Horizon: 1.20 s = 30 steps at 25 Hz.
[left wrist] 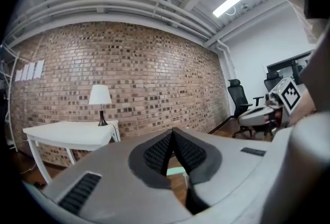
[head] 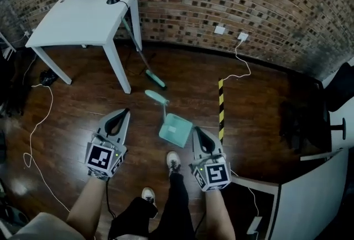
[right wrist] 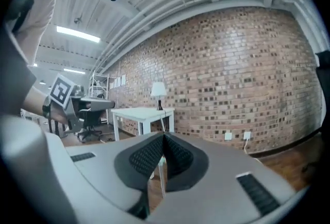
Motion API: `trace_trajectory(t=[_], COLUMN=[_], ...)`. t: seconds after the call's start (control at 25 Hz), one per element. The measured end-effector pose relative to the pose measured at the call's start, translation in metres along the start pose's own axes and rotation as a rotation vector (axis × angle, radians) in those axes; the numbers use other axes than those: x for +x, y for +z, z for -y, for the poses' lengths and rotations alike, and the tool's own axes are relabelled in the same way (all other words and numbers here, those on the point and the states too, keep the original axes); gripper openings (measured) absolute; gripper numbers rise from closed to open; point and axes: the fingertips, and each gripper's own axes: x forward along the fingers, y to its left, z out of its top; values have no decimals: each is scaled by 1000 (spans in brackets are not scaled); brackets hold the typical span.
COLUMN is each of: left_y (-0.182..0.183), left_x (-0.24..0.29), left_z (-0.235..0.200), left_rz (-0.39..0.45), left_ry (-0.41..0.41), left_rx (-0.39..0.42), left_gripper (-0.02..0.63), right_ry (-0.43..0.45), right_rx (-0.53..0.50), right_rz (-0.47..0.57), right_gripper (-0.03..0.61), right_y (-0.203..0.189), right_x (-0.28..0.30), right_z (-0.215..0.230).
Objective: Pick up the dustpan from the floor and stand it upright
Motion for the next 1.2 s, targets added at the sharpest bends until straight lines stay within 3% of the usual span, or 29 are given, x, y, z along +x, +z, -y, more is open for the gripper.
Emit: trace_trajectory(t=[0.12, 0.2, 0.44, 0.68, 1.2], left_y=[75, 117, 196, 229, 224], left_x=[-48, -70, -99, -111, -160], left_z=[-14, -15, 1, 22, 43], left_rz=[-15, -21, 35, 81, 58], left_ry=[14, 21, 11, -1, -41], left_rx=[-13, -16, 17, 27, -7], left_gripper=[-3, -3, -5, -5, -3], right_ry=[-32, -55, -44, -19, -24], right_rx=[6, 1, -42, -82, -91], right_rz=[55, 70, 147, 172, 159], right_gripper=[-6, -6, -6, -6, -6], right_y=[106, 156, 241, 265, 264], right_x=[-46, -67, -101, -118, -159], right_z=[-16, -20, -38, -51, -92])
